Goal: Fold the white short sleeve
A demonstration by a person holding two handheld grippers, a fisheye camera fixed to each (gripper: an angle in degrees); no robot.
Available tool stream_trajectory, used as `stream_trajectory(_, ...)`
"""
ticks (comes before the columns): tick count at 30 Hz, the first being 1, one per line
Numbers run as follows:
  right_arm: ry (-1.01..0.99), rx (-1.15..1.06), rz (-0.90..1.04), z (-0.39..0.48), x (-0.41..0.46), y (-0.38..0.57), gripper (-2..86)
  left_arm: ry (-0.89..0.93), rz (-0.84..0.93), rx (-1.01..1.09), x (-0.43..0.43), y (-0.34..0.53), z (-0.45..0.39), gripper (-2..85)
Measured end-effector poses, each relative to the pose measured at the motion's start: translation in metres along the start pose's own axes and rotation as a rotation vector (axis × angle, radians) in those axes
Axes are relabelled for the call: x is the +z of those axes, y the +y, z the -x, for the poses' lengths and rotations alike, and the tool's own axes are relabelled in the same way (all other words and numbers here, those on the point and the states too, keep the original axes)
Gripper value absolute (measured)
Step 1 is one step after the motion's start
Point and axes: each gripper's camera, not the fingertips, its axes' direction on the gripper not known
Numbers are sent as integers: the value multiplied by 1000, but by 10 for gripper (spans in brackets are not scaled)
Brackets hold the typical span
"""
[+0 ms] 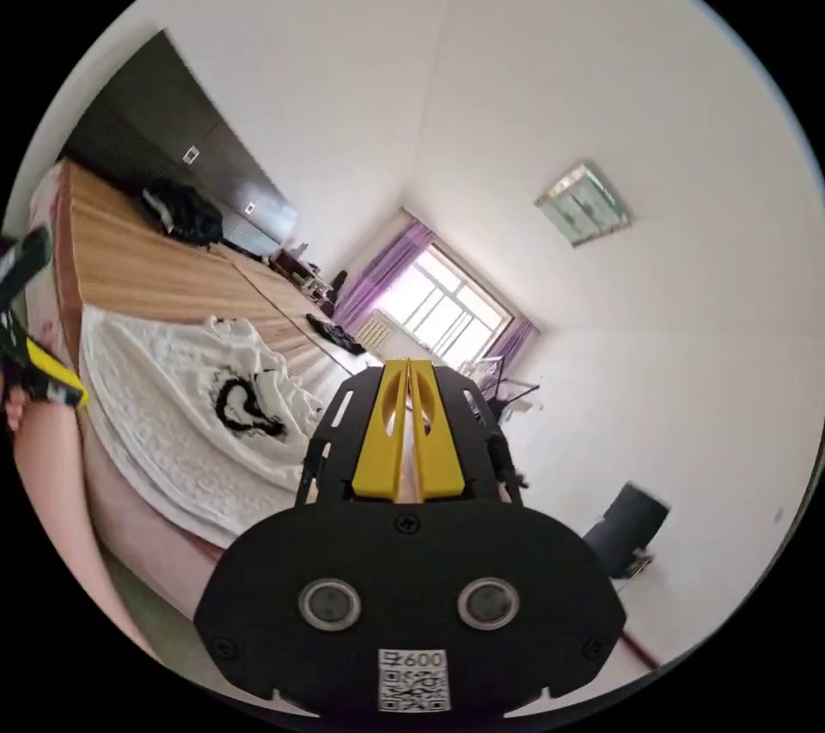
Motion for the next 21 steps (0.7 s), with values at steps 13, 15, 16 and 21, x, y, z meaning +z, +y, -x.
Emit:
stream_trajectory(13, -282, 444, 337, -119, 25, -59, 0, 1, -9, 13, -3, -9, -39, 8)
stream_trajectory(15, -407, 514, 435, -133, 50, -56, 14, -13, -14, 19, -3, -9, -47, 8)
stream_trajectory(16, -516, 509, 566, -135, 78, -56, 44, -27, -18, 29, -3, -9, -53, 8)
stream_trajectory(21, -603, 476, 810, -123, 137, -73, 112, -99, -25, 83, -3, -11, -80, 9)
